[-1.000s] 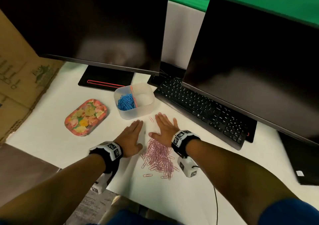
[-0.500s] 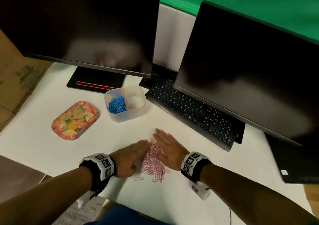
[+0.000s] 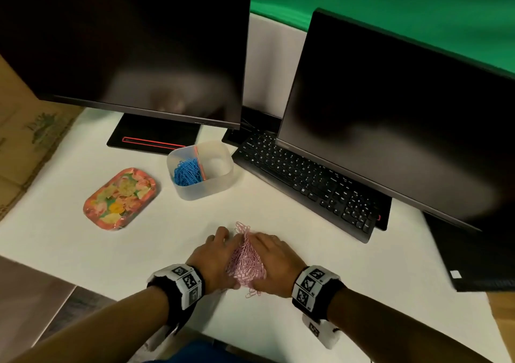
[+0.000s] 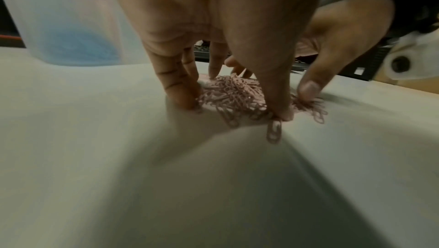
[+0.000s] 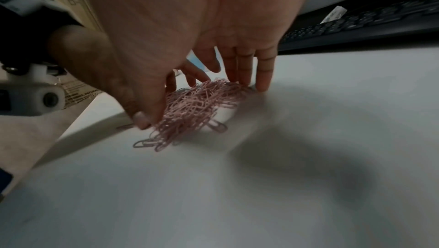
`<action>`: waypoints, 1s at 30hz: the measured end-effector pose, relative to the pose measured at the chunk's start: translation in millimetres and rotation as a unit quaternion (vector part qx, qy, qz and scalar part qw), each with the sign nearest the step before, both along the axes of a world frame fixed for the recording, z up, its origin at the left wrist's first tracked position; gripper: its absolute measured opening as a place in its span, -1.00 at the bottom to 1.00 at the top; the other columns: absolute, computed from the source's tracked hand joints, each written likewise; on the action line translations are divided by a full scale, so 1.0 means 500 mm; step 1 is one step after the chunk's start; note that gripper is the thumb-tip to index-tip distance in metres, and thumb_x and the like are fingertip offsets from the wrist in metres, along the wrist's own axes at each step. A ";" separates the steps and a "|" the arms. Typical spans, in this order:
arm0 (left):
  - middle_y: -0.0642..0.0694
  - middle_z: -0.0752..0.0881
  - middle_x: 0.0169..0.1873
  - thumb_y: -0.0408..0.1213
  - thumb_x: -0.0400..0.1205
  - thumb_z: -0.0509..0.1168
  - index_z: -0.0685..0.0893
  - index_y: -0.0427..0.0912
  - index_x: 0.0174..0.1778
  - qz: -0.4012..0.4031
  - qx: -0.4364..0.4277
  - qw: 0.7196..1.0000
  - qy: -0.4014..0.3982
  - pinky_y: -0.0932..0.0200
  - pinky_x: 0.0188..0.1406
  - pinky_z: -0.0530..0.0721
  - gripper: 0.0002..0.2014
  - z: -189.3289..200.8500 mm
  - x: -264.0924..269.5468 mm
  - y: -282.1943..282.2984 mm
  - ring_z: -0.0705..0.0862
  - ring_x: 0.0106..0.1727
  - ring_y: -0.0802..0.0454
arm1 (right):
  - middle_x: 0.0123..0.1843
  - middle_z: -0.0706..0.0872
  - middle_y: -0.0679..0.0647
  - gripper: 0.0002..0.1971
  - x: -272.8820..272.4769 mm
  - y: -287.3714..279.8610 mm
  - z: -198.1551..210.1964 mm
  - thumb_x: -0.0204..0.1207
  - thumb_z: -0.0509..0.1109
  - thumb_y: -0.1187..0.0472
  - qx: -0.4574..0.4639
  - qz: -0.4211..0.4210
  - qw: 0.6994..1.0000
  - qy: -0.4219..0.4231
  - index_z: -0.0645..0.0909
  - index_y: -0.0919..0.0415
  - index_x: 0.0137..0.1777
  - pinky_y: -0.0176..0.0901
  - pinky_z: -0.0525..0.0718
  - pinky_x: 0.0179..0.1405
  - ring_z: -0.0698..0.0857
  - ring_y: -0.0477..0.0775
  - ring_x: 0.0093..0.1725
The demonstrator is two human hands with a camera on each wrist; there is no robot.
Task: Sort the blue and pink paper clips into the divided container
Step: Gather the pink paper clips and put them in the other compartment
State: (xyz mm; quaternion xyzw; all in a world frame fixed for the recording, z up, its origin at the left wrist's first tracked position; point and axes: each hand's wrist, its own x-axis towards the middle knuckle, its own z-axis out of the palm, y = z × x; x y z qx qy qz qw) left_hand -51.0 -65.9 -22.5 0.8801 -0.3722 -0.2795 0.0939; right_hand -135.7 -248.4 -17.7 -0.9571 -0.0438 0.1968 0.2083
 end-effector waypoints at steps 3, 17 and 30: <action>-0.09 0.39 0.27 0.09 0.34 0.51 0.30 0.09 0.54 0.030 -0.024 0.999 0.018 0.03 0.09 0.66 -0.15 0.001 0.005 -0.018 0.62 0.12 -0.13 | 0.49 0.30 0.08 0.00 0.006 0.023 -0.002 0.33 0.54 -0.11 -0.028 -0.028 0.999 0.020 0.06 0.10 0.66 0.08 0.50 0.39 0.34 0.15 0.42; 0.07 0.79 -0.30 -0.29 0.45 0.42 0.82 0.03 -0.18 0.189 -0.116 0.970 0.101 0.27 -0.21 0.59 -0.86 0.011 0.035 -0.058 0.71 -0.22 0.10 | -0.15 0.80 0.01 -0.79 0.069 0.017 -0.003 0.49 0.39 0.31 0.140 -0.260 0.955 0.041 0.79 0.06 0.02 -0.30 0.64 -0.22 0.75 0.00 -0.16; -0.08 0.82 -0.33 -0.34 0.37 0.61 0.83 -0.13 -0.20 0.340 -0.260 0.876 0.221 0.21 -0.25 0.78 -0.87 0.100 0.108 -0.060 0.76 -0.39 0.08 | -0.21 0.79 0.26 -0.84 0.065 -0.050 0.021 0.35 0.55 0.49 0.352 -0.435 0.822 0.111 0.77 0.40 -0.06 0.03 0.82 -0.26 0.77 0.11 -0.33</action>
